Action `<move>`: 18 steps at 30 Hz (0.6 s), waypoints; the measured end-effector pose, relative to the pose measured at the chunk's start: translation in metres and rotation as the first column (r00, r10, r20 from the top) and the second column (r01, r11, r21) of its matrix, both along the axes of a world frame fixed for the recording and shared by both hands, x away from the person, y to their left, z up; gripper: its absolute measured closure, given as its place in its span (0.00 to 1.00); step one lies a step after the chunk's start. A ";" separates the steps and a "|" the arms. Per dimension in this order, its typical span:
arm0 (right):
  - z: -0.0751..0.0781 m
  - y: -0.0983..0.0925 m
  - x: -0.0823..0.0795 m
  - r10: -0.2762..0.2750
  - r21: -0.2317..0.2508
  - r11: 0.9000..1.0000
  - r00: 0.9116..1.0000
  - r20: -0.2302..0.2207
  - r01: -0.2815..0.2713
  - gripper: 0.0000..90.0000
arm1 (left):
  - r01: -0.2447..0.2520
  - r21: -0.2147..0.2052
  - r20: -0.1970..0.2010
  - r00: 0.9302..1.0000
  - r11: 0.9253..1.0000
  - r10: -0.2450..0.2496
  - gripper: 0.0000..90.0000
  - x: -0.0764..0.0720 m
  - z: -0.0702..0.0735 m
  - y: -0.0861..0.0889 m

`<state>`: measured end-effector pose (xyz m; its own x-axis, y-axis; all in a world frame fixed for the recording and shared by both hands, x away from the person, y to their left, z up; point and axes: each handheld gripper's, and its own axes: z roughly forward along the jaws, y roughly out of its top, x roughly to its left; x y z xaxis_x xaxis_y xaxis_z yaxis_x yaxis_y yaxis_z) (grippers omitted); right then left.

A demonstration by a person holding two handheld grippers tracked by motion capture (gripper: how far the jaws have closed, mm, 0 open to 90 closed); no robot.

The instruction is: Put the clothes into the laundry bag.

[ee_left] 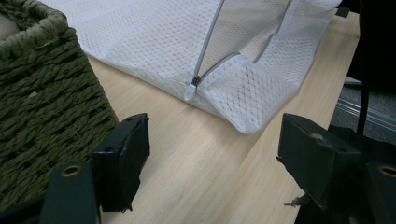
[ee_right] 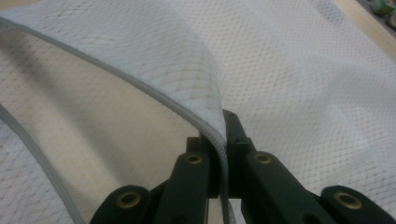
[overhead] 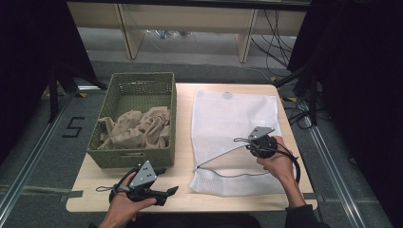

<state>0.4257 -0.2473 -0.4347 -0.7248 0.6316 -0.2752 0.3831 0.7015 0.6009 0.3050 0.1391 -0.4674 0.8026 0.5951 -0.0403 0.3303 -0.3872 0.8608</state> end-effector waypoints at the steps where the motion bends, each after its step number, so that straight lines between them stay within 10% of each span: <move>1: 0.005 0.000 0.002 -0.010 -0.004 1.000 1.000 0.008 0.010 1.00 | -0.012 -0.018 -0.005 1.000 1.000 0.012 0.28 0.000 0.002 0.000; 8: 0.024 0.003 0.005 0.001 -0.001 1.000 0.999 0.036 -0.001 1.00 | -0.057 -0.037 0.015 0.998 0.998 0.058 0.28 0.004 0.023 0.007; 18: 0.036 0.008 0.012 0.012 -0.004 1.000 0.999 0.045 -0.011 1.00 | -0.120 0.041 0.017 0.993 0.992 0.120 0.24 0.029 0.064 0.026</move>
<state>0.4374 -0.2391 -0.3985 -0.7187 0.6221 -0.3105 0.3474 0.7081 0.6148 0.3339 0.1651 -0.4032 0.7257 0.6880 -0.0024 0.3643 -0.3813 0.8496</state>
